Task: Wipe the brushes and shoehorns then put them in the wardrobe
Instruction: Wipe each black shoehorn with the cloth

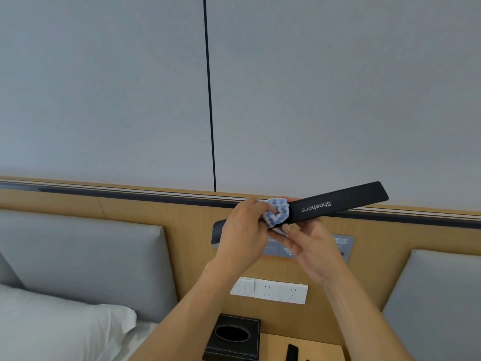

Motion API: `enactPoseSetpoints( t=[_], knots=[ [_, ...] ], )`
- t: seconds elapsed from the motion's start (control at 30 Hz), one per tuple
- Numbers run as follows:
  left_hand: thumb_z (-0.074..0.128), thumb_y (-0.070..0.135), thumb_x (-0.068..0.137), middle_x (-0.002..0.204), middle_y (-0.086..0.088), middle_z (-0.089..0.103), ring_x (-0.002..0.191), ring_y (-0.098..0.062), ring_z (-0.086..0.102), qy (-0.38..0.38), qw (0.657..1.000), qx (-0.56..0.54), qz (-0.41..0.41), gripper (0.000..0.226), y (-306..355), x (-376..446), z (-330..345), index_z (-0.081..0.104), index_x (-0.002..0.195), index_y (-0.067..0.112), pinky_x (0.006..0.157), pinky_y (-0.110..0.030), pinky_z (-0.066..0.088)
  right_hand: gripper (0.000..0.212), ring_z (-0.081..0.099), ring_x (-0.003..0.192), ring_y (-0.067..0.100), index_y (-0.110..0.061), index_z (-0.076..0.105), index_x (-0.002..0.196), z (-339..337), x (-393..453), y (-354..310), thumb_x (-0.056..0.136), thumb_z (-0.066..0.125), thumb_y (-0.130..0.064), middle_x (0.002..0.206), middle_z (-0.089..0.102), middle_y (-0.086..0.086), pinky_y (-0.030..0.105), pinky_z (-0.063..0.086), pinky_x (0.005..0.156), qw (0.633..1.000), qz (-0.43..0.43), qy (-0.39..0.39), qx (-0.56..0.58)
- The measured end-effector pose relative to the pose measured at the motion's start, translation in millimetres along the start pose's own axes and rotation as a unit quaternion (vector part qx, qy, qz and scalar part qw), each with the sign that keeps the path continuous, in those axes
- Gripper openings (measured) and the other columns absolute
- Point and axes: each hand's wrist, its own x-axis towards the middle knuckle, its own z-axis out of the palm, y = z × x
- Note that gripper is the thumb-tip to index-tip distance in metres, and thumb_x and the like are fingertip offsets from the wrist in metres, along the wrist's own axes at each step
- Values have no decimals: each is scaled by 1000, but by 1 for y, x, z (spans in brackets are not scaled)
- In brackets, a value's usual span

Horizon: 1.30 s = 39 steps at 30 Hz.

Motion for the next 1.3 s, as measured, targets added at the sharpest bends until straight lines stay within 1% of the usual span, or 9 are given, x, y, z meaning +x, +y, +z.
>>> enactPoseSetpoints(
  t=[0.17,0.3,0.47,0.57,0.7,0.87,1.0,1.1,1.3],
  knots=[
    [56,1,87,97,6,67,86,-7,60,-39,995,-79,-41,29,2,0,-5,71,103,21,71,-15,47,47,69,112,30,-13,61,124,-4,-6,-6,80,74,-22,124,70,9,46,59,87,991,-13,44,-125],
    [60,6,89,91,8,69,85,-1,61,-44,991,-115,-49,23,0,0,-7,71,100,24,71,-17,50,46,75,92,22,-21,63,111,1,-7,-8,71,76,-39,104,75,5,41,63,74,967,-13,126,-223],
    [64,13,90,88,19,66,88,8,59,-35,988,-138,-57,20,-4,-5,-5,68,100,30,70,-3,44,26,75,91,13,-25,64,110,6,-10,-10,85,73,-28,99,77,-4,30,62,65,960,-8,148,-236],
    [65,13,89,88,23,65,89,14,57,0,987,-141,-74,21,-7,-8,-5,67,99,32,73,-1,43,22,76,91,17,-23,65,114,8,-12,-13,93,68,-20,101,78,-2,34,62,64,969,12,132,-209],
    [67,13,86,93,19,68,90,7,60,51,988,-138,-54,22,-6,-11,-6,70,102,28,72,-5,44,27,74,98,20,-25,64,122,10,-14,-17,96,63,-15,107,77,0,41,63,74,976,44,94,-189],
    [69,-1,84,110,2,67,104,-9,61,78,987,-72,122,24,1,-16,-9,76,102,12,89,-19,49,29,74,95,16,-29,67,119,13,-14,-23,94,66,-15,105,76,-2,29,60,67,979,45,37,-194],
    [69,-3,83,104,-7,68,100,-25,61,86,971,13,222,20,8,-16,-9,77,99,7,81,-31,53,31,75,93,16,-27,66,118,13,-15,-27,90,71,-14,102,77,-1,30,60,65,970,66,13,-233],
    [68,-9,78,99,-8,69,92,-29,62,103,967,27,229,24,12,-6,-13,78,94,6,72,-37,54,30,74,93,19,-20,66,116,14,-14,-26,91,68,-5,103,76,1,35,61,66,966,88,2,-244],
    [62,-9,77,97,-11,69,91,-32,62,143,971,19,190,25,30,45,-43,78,92,2,77,-39,51,26,73,96,15,-21,72,111,18,-12,-39,91,67,-4,107,75,-5,30,60,68,952,93,-48,-287]
  ],
)
